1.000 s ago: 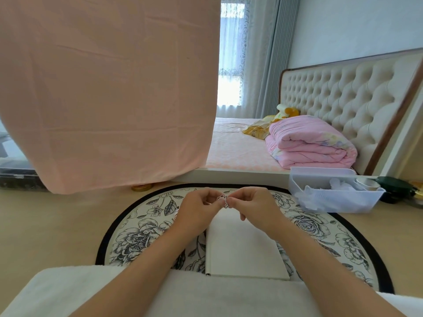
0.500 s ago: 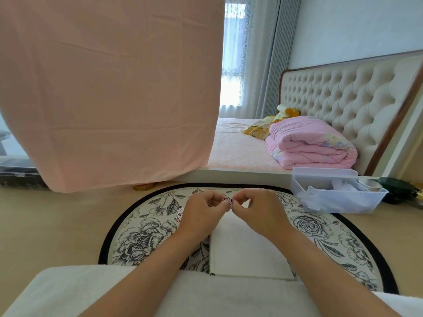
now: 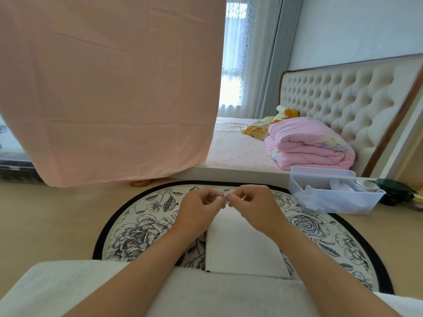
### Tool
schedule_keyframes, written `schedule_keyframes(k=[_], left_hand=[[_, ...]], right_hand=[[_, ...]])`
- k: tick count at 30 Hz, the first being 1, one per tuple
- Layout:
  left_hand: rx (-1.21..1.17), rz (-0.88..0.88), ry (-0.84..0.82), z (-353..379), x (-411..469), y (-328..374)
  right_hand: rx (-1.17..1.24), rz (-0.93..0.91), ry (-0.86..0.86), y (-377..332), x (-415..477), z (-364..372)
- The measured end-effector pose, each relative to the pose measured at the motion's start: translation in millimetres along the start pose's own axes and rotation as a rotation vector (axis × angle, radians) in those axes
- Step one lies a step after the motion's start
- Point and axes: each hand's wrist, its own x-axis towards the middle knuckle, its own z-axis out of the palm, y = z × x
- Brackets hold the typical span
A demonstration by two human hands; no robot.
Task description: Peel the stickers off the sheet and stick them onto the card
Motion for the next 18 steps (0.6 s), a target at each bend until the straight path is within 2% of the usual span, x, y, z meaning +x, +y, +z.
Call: schedule_keyframes(k=[2,5,18], left_hand=[[-0.059,-0.003,-0.035,-4.0,-0.1,2.1],[-0.095,0.005,-0.079,-7.2,-0.1,3.5],[-0.145,0.005,-0.137,-8.9,-1.6,4.5]], right_hand=[[0.219,0.144,-0.106,-2.2,2.4,-6.4],[0.340,0.224,-0.199,-1.3,2.3,-12.6],[0.221,0.160,-0.147,2.2,2.1,-6.7]])
